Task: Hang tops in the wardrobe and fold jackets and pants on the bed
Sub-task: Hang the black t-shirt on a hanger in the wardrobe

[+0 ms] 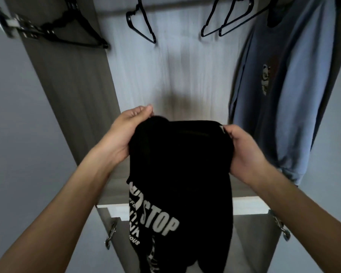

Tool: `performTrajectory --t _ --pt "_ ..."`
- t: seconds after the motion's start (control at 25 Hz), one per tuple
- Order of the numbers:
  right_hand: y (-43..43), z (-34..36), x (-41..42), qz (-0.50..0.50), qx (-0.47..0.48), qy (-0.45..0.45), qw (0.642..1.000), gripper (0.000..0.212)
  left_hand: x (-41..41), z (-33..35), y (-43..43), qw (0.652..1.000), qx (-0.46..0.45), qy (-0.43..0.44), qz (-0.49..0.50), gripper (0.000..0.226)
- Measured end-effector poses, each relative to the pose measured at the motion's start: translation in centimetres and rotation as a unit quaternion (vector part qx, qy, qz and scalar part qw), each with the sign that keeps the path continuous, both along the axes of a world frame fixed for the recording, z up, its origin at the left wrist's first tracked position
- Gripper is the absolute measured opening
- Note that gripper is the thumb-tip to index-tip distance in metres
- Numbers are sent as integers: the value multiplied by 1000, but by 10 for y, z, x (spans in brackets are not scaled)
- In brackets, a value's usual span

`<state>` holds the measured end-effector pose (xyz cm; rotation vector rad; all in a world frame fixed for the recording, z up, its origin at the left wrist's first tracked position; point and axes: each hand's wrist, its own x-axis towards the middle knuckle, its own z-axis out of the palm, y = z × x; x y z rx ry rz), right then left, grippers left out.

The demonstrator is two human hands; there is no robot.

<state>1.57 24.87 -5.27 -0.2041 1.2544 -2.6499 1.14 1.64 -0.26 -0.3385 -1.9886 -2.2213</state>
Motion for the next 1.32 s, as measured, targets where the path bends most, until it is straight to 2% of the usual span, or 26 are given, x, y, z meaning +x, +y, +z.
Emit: performTrajectory --t 0.08,0.12,0.16,0.2,0.24,0.28,0.32,0.36,0.4,0.48,0.56,0.6,0.68,0.76,0.84,0.96,1.08,1.16,1.2,1.24,1.32 --pt "7 16 1 44 28 18 998 14 -3 -7 -13 997 -69 -34 -5 17" --pt "8 20 1 57 71 64 994 18 -4 -10 -16 995 -86 -45 -11 14" --pt "8 22 2 52 163 137 976 27 -4 -10 -18 994 -90 -52 -20 11" --pt "8 23 1 22 303 232 924 38 -3 -10 -19 994 -84 -58 -29 10" --pt "6 24 0 -41 442 316 839 45 -2 -8 -20 995 -74 -64 -37 10" --pt "4 25 -2 -115 522 371 760 45 -2 -6 -20 995 -66 -65 -44 11" --pt "2 28 -2 -172 540 399 721 39 -2 -4 -20 995 -62 -61 -50 12" --pt "0 31 -1 -198 514 413 725 29 -3 -5 -21 995 -69 -51 -52 14" --pt "0 33 -1 -200 476 414 750 19 -4 -6 -21 994 -94 -36 -50 16" --pt "-1 40 2 -153 392 370 828 6 -7 -14 -22 978 -198 8 -57 22" --pt "-5 46 6 -105 342 309 881 9 -7 -20 -19 942 -315 51 -106 30" --pt "-7 49 6 -98 345 298 885 14 -5 -23 -13 921 -360 71 -132 35" --pt "-13 54 7 -97 395 321 855 18 0 -30 9 896 -405 118 -140 38" --pt "-22 54 8 -84 416 333 842 17 6 -37 38 903 -383 133 -142 26" --pt "-22 52 9 -93 405 308 856 17 8 -47 59 905 -379 156 -118 20" --pt "-6 51 11 -65 396 257 879 10 -1 -53 56 866 -447 220 -43 16" --pt "12 53 12 -36 471 254 844 27 -5 -58 51 829 -518 212 -2 9" --pt "20 53 11 -32 503 275 819 40 -7 -66 49 812 -555 182 -10 15" --pt "24 53 10 -28 513 282 810 46 -7 -69 48 812 -557 169 -43 18" --pt "29 53 9 -21 522 289 803 50 -7 -71 44 832 -525 151 -98 17" --pt "42 51 5 6 527 288 799 54 -1 -67 36 901 -355 82 -234 3"
